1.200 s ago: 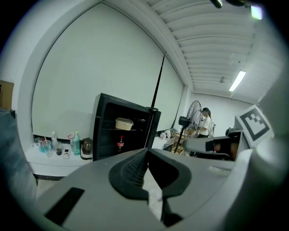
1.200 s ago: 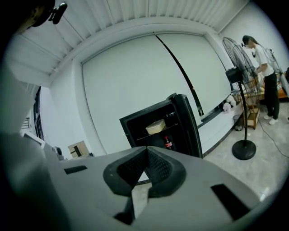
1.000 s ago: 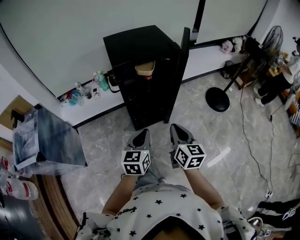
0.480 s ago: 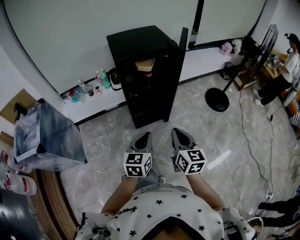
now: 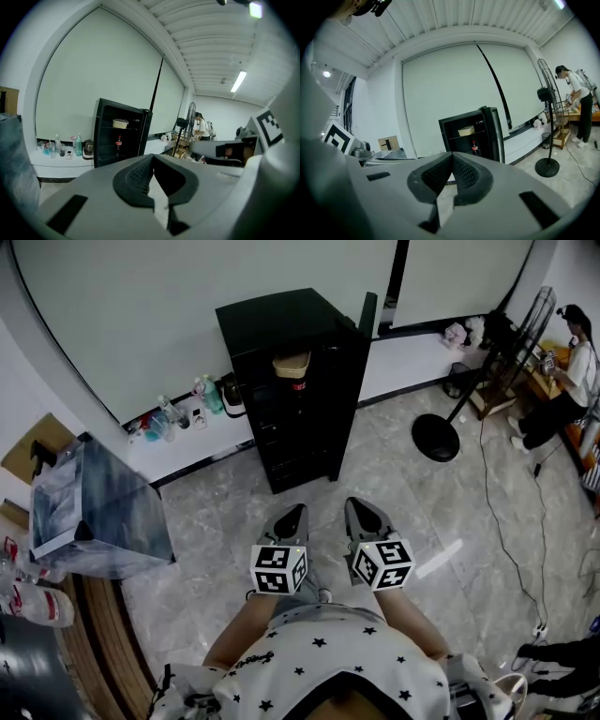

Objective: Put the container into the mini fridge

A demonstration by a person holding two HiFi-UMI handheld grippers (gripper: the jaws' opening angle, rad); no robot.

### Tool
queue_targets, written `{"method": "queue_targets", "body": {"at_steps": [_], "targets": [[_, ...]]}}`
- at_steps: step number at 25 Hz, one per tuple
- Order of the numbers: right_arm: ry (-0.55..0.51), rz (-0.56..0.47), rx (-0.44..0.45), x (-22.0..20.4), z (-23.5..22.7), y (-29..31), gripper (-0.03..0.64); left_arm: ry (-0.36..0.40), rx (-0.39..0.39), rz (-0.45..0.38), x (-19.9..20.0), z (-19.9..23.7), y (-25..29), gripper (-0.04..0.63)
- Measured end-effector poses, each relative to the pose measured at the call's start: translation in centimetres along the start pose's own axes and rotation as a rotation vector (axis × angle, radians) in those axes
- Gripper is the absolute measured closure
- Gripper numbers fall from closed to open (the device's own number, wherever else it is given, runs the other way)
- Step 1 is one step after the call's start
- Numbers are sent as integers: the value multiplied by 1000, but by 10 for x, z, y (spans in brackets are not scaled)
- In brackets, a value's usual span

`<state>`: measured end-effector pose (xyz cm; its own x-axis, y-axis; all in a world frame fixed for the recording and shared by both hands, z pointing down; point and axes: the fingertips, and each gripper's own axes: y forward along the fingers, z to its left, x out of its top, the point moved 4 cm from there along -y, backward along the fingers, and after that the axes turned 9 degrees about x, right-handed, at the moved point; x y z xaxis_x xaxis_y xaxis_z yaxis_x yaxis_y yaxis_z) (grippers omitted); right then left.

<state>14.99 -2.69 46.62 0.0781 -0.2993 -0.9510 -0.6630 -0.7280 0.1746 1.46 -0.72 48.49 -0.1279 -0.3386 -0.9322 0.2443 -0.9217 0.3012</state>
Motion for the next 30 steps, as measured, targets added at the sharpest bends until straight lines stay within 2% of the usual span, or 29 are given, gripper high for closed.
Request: {"method": "queue_targets", "body": {"at_steps": [11, 30], "targets": [[32, -8, -8, 5, -2, 7, 624, -5, 2, -9, 7, 3, 4, 583], [8, 11, 7, -2, 0, 11, 624, -6, 14, -2, 6, 8, 6, 583]]}}
